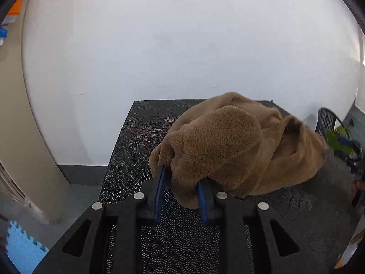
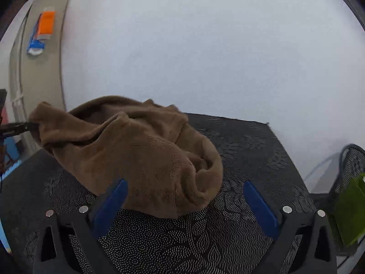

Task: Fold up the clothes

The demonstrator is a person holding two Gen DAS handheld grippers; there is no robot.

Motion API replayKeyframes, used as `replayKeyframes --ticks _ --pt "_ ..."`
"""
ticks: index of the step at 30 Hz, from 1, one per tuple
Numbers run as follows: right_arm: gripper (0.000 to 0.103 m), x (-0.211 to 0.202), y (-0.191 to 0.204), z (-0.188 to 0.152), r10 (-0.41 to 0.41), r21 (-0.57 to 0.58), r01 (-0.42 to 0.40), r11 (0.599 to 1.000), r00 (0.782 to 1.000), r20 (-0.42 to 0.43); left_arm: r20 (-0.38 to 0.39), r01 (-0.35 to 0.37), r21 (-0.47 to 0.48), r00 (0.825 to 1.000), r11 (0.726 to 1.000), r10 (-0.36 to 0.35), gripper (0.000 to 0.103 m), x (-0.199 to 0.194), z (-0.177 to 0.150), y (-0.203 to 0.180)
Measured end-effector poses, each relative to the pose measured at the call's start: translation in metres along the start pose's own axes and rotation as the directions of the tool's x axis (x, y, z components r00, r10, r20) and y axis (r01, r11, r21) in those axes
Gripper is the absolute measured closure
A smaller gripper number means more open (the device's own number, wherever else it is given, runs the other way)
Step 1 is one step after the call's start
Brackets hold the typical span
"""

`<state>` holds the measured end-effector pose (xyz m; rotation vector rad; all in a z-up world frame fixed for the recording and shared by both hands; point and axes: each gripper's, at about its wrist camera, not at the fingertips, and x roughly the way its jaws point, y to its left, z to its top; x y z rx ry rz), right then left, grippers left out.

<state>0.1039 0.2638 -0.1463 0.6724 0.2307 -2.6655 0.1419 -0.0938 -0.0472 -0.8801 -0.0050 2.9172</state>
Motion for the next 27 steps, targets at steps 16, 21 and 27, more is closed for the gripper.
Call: replayKeyframes --ticks 16,21,27 --pt "0.058 0.081 -0.02 -0.006 0.493 0.109 -0.481 0.87 0.843 -0.214 -0.102 0.03 0.13 0.995 0.991 -0.017 0.054 0.043 -0.018 -0.006" --pt "0.058 0.043 -0.003 -0.022 0.493 0.028 -0.499 0.866 0.843 -0.215 -0.126 0.038 0.157 0.992 0.987 -0.018 0.046 0.056 -0.019 -0.009" --pt "0.058 0.045 0.025 -0.029 0.345 -0.137 -0.387 0.912 0.903 -0.256 -0.15 -0.003 0.183 0.988 0.983 0.031 0.045 0.069 -0.016 -0.017"
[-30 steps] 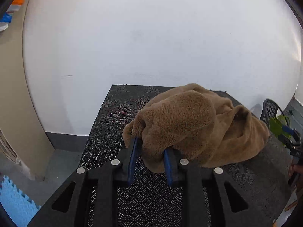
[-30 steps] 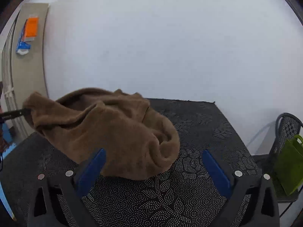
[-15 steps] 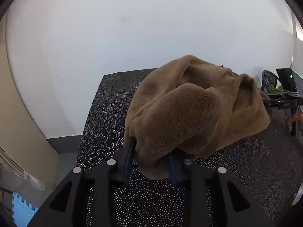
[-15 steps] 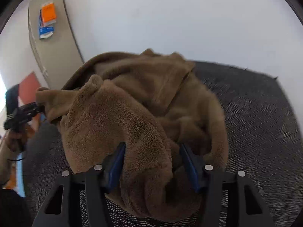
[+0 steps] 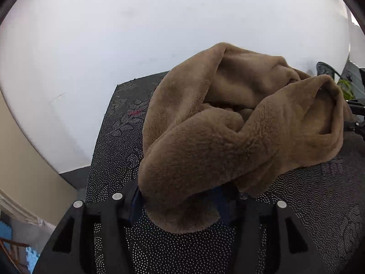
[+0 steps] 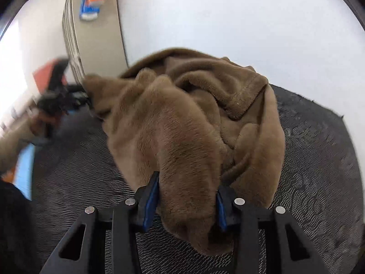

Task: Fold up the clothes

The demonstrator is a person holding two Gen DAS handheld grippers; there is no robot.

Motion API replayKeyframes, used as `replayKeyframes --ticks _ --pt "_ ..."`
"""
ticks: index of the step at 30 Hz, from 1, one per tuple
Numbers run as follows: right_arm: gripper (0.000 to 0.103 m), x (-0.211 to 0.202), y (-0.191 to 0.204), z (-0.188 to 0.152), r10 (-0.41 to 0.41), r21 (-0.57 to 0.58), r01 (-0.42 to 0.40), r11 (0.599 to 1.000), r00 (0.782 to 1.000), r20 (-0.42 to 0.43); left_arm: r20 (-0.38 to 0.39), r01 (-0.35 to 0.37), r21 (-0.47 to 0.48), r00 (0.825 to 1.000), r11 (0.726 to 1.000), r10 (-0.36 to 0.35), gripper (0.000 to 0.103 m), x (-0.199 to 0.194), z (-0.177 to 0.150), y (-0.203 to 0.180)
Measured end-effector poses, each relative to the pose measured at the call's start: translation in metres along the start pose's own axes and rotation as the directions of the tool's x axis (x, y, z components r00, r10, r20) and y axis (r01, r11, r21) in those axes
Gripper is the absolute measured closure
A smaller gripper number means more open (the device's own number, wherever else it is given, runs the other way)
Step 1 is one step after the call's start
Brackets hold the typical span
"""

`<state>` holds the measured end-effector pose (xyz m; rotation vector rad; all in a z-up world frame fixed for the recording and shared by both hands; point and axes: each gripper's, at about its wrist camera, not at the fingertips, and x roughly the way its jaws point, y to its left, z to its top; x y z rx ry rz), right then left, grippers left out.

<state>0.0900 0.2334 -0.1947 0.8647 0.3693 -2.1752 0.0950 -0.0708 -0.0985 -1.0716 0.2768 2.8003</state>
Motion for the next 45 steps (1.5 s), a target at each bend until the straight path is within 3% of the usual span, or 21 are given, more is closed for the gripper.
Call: replayKeyframes --ticks 2,4,6,10,16,19,27,31,32,35,36,37,38,39,41,42,43,45 --pt "0.06 0.009 0.006 0.006 -0.074 -0.023 0.073 0.997 0.997 -0.009 -0.005 -0.023 -0.011 1.0 1.0 0.023 0.046 0.002 0.001 -0.002" --pt "0.068 0.011 0.013 0.012 -0.181 -0.041 0.182 0.982 0.983 0.025 0.003 -0.039 -0.036 0.999 0.999 0.04 0.061 -0.001 0.003 -0.001" --pt "0.073 0.007 0.021 0.017 -0.29 -0.05 0.294 0.954 0.954 0.079 0.018 -0.045 -0.069 0.999 0.997 0.047 0.075 -0.006 0.006 0.003" --pt "0.075 -0.014 0.042 0.028 -0.497 -0.045 0.519 0.853 0.837 0.229 0.065 -0.054 -0.121 0.996 0.991 0.062 0.08 -0.021 0.014 0.008" --pt "0.075 -0.045 0.061 0.051 -0.636 0.0 0.689 0.724 0.669 0.384 0.188 -0.061 -0.163 0.978 0.985 0.092 0.086 -0.056 0.039 0.005" --pt "0.075 -0.076 0.063 0.061 -0.674 0.086 0.727 0.682 0.579 0.459 0.242 -0.051 -0.189 0.965 0.981 0.097 0.087 -0.071 0.052 0.004" --pt "0.075 -0.134 0.067 0.072 -0.72 0.198 0.763 0.615 0.441 0.537 0.386 -0.011 -0.238 0.917 0.971 0.105 0.088 -0.118 0.082 -0.005" --pt "0.075 -0.179 0.075 0.071 -0.75 0.308 0.778 0.548 0.293 0.592 0.437 0.011 -0.255 0.893 0.967 0.105 0.088 -0.139 0.092 -0.008" --pt "0.075 -0.192 0.075 0.072 -0.751 0.331 0.77 0.546 0.273 0.601 0.445 0.019 -0.253 0.89 0.967 0.099 0.088 -0.142 0.095 -0.01" --pt "0.074 -0.208 0.065 0.083 -0.692 0.314 0.688 0.654 0.377 0.616 0.461 0.036 -0.243 0.883 0.969 0.083 0.088 -0.151 0.101 -0.014" --pt "0.064 -0.209 0.061 0.084 -0.667 0.309 0.654 0.69 0.408 0.624 0.463 0.031 -0.236 0.882 0.971 0.084 0.088 -0.152 0.101 -0.017" --pt "0.027 -0.207 0.058 0.086 -0.642 0.302 0.624 0.721 0.438 0.63 0.465 0.026 -0.229 0.881 0.973 0.086 0.088 -0.154 0.101 -0.019" --pt "0.006 -0.196 0.056 0.09 -0.622 0.287 0.604 0.743 0.466 0.629 0.47 0.022 -0.229 0.878 0.973 0.09 0.088 -0.155 0.101 -0.019" --pt "0.0 -0.185 0.054 0.091 -0.607 0.272 0.592 0.759 0.491 0.625 0.474 0.019 -0.229 0.875 0.973 0.094 0.088 -0.157 0.101 -0.019" --pt "0.0 -0.163 0.055 0.083 -0.603 0.232 0.605 0.762 0.532 0.594 0.482 0.027 -0.244 0.871 0.969 0.097 0.088 -0.162 0.1 -0.014" --pt "0.0 -0.149 0.06 0.085 -0.594 0.2 0.604 0.771 0.571 0.566 0.485 0.026 -0.248 0.868 0.968 0.101 0.088 -0.164 0.101 -0.013" --pt "0.0 -0.13 0.059 0.084 -0.572 0.154 0.593 0.791 0.626 0.53 0.489 0.025 -0.251 0.866 0.968 0.105 0.088 -0.167 0.101 -0.011" --pt "0.0 -0.096 0.055 0.078 -0.537 0.079 0.57 0.818 0.707 0.46 0.498 0.017 -0.255 0.859 0.967 0.116 0.088 -0.172 0.103 -0.009"
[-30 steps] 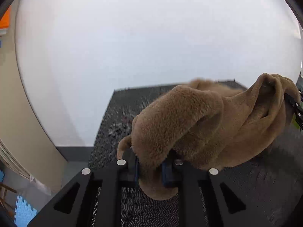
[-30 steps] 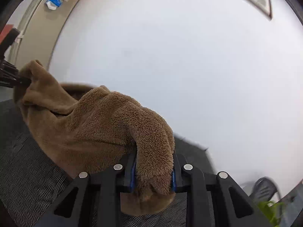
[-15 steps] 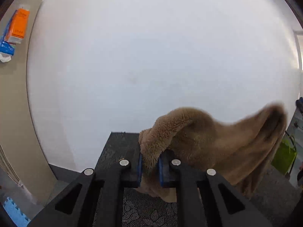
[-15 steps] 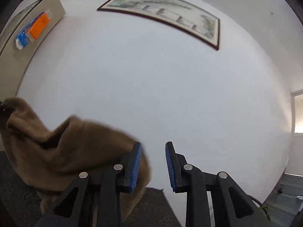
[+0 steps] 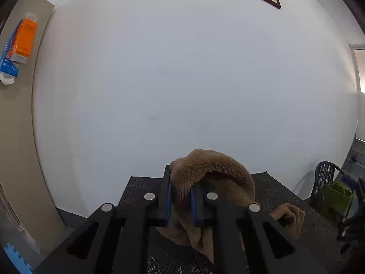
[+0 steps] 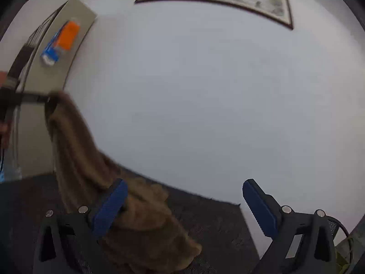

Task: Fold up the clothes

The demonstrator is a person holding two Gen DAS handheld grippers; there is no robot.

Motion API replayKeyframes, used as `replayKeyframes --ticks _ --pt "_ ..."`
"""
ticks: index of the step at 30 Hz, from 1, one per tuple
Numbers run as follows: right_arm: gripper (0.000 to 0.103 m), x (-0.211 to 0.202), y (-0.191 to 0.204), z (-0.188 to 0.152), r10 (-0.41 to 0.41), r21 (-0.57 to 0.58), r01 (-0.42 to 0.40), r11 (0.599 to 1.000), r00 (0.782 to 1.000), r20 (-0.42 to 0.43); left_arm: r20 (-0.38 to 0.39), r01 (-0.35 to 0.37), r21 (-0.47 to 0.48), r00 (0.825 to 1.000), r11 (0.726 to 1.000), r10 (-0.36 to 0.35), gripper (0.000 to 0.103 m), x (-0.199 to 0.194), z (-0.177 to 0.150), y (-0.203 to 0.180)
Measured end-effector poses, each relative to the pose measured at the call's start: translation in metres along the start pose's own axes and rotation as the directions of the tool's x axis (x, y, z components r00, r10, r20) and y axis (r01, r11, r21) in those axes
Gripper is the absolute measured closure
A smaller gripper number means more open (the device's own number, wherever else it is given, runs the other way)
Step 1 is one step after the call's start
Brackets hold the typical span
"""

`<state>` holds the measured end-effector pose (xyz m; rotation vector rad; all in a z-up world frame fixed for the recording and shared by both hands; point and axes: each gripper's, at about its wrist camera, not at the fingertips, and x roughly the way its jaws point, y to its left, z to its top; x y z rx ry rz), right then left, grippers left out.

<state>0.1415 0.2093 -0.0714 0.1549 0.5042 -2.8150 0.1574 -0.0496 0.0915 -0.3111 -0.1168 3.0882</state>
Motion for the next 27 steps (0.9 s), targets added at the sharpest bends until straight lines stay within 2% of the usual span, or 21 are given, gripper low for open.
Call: replayKeyframes --ticks 4,7,12,20,22,24,27 --pt "0.0 0.043 0.013 -0.039 0.068 -0.031 -0.074 0.997 0.984 -0.164 0.032 -0.017 -0.006 0.999 1.0 0.017 0.088 -0.008 0.008 0.004" --pt "0.0 0.06 0.015 -0.056 0.076 -0.012 -0.08 0.997 0.976 -0.205 0.054 -0.029 -0.015 0.998 0.999 0.03 0.088 -0.014 0.013 0.009" --pt "0.0 0.075 0.0 -0.072 0.077 0.051 -0.067 0.996 0.969 -0.235 0.077 -0.049 -0.027 0.996 0.998 0.051 0.088 -0.022 0.017 0.019" --pt "0.0 0.085 -0.021 -0.075 0.197 0.168 -0.165 0.972 0.961 -0.196 0.062 -0.057 -0.008 0.996 0.998 0.057 0.088 -0.031 0.004 0.024" --pt "0.0 0.095 -0.038 -0.068 0.29 0.221 -0.248 0.943 0.938 -0.19 0.053 -0.06 -0.01 0.997 0.998 0.06 0.088 -0.033 -0.002 0.028" --pt "0.0 0.123 -0.046 -0.067 0.403 0.279 -0.342 0.897 0.891 -0.206 0.041 -0.063 -0.02 0.997 0.998 0.063 0.088 -0.035 -0.008 0.035" --pt "0.0 0.179 -0.05 -0.081 0.516 0.346 -0.417 0.84 0.812 -0.273 0.024 -0.074 -0.032 0.997 0.997 0.074 0.088 -0.036 -0.016 0.046"
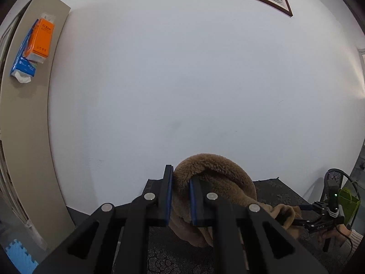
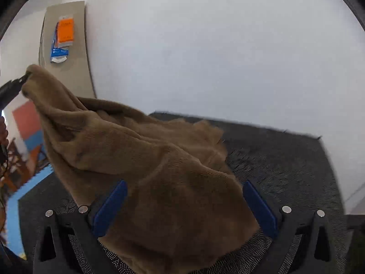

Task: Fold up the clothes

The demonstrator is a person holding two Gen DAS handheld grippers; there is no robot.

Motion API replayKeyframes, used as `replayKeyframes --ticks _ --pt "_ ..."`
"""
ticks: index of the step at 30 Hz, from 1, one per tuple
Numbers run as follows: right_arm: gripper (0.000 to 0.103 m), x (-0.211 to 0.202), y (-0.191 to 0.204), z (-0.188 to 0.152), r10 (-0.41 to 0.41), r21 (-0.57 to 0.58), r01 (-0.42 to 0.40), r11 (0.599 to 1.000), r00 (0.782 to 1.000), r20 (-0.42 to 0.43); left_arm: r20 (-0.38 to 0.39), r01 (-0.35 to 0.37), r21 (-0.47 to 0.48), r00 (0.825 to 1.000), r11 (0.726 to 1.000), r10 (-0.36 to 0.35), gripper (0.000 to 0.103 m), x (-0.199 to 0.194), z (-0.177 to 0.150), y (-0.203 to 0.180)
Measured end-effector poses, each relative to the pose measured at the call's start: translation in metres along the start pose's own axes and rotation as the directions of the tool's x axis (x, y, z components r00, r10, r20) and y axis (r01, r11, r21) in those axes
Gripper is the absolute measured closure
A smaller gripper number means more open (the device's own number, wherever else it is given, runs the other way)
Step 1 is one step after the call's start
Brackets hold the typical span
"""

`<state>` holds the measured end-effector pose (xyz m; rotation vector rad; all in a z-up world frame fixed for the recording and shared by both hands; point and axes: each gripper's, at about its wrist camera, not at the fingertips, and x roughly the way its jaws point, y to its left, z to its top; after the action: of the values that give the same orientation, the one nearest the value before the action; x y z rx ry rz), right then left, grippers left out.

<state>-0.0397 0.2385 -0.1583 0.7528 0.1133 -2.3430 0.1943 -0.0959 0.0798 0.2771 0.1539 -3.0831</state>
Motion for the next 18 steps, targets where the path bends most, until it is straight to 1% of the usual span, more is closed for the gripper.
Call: replayKeyframes --ticks 1,3,4,5,6,7,8,9,11,12,13,14,15,16,17,18 --pt "0.0 0.015 -0.006 0.001 0.024 0.012 -0.023 1.0 0.999 -0.035 -0.009 -0.004 -0.005 1.0 1.0 0.004 0.088 0.001 -0.003 0.004" --pt "0.0 0.031 -0.002 0.0 0.065 0.029 -0.062 0.998 0.994 -0.088 -0.028 -0.014 -0.014 1.0 1.0 0.014 0.088 0.002 -0.008 0.012" --pt "0.0 0.034 0.01 -0.001 0.072 0.018 -0.071 0.997 0.992 -0.108 -0.038 -0.02 -0.017 0.999 1.0 0.02 0.088 0.003 -0.01 0.015" --pt "0.003 0.037 0.017 -0.003 0.064 -0.017 -0.066 0.998 0.992 -0.107 -0.047 -0.03 -0.017 0.998 0.999 0.029 0.088 0.0 -0.013 0.019" --pt "0.024 0.04 0.024 -0.005 0.058 -0.051 -0.064 0.997 0.993 -0.106 -0.054 -0.04 -0.02 0.998 0.999 0.039 0.088 0.015 -0.012 0.03" --pt "0.056 0.045 0.029 -0.008 0.058 -0.085 -0.067 0.994 0.993 -0.107 -0.062 -0.046 -0.029 0.997 0.999 0.045 0.088 0.018 -0.015 0.033" --pt "0.064 0.049 0.035 -0.011 0.053 -0.119 -0.065 0.991 0.993 -0.106 -0.069 -0.052 -0.037 0.996 0.998 0.049 0.088 0.021 -0.017 0.036" --pt "0.07 0.047 0.047 -0.013 0.033 -0.151 -0.048 0.987 0.995 -0.096 -0.073 -0.057 -0.042 0.996 0.997 0.054 0.088 0.024 -0.019 0.038" --pt "0.072 0.041 0.068 -0.017 -0.023 -0.222 0.006 0.975 0.997 -0.071 -0.082 -0.049 -0.056 0.996 0.997 0.045 0.088 0.038 -0.027 0.024" --pt "0.073 0.037 0.078 -0.019 -0.06 -0.26 0.045 0.965 0.997 -0.052 -0.084 -0.041 -0.061 0.996 0.997 0.036 0.088 0.055 -0.021 0.012" --pt "0.075 0.033 0.087 -0.021 -0.111 -0.302 0.1 0.948 0.994 -0.022 -0.082 -0.042 -0.066 0.996 0.997 0.036 0.088 0.058 -0.021 0.01" --pt "0.075 0.028 0.096 -0.023 -0.171 -0.347 0.167 0.923 0.985 0.018 -0.077 -0.038 -0.07 0.996 0.997 0.033 0.088 0.051 -0.016 0.006" --pt "0.075 0.022 0.106 -0.025 -0.264 -0.407 0.278 0.87 0.96 0.092 -0.068 -0.035 -0.08 0.997 0.996 0.03 0.088 0.045 -0.014 0.007" --pt "0.075 0.014 0.117 -0.026 -0.355 -0.464 0.403 0.789 0.915 0.191 -0.057 -0.028 -0.091 0.998 0.995 0.023 0.088 0.045 -0.012 0.003" --pt "0.075 0.007 0.123 -0.025 -0.403 -0.48 0.485 0.731 0.875 0.27 -0.045 -0.021 -0.102 0.999 0.995 0.016 0.088 0.045 -0.009 -0.001" --pt "0.075 -0.001 0.129 -0.023 -0.439 -0.482 0.558 0.675 0.829 0.345 -0.034 -0.014 -0.109 0.999 0.994 0.01 0.088 0.042 -0.004 -0.001"
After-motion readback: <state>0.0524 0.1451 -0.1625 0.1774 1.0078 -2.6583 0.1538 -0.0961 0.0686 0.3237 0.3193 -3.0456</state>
